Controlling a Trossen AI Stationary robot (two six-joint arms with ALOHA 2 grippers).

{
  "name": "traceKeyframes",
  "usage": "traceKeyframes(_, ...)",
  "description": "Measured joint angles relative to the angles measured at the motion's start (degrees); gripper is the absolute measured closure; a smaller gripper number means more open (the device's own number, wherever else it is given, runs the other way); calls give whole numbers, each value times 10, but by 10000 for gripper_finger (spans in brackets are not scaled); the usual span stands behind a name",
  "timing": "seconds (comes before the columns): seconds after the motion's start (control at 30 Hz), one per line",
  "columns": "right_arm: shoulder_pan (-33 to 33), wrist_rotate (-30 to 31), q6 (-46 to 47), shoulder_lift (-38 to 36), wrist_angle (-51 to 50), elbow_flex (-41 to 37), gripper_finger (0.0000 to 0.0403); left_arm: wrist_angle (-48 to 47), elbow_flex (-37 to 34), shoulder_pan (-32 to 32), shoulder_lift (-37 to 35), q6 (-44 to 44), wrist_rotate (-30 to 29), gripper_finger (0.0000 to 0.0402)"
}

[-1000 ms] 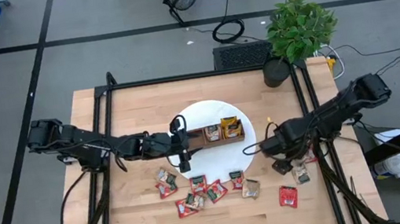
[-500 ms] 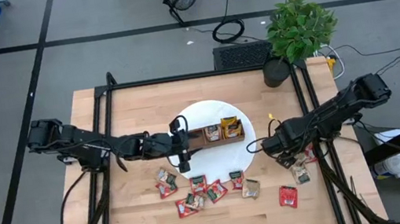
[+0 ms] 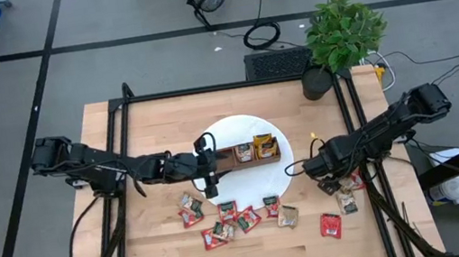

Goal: Pick & Place Tea
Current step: Put the brown tea bag into the middle section of the wooden organizer

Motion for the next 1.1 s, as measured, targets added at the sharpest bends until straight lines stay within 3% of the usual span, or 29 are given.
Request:
traceKeyframes(0.17, 0, 2, -5, 1, 7, 0, 174, 1, 0, 0, 0, -2, 0, 195)
traceKeyframes(0.67, -1, 3, -51, 1, 34, -1, 395, 0, 0, 0, 0, -2, 0, 195)
traceKeyframes(0.77, -2, -1, -81, 0, 77, -1, 393, 0, 0, 0, 0, -2, 0, 195)
traceKeyframes(0.9, -16, 13, -118, -1, 116, -1, 347, 0, 0, 0, 0, -2, 0, 195)
traceKeyframes(1.03, -51, 110, -166, 3, 228, 0, 287, -3, 0, 0, 0, -1, 0, 195)
traceKeyframes(1.1, -61, 103, -193, -1, 247, 2, 276, -5, 0, 0, 0, -1, 0, 195)
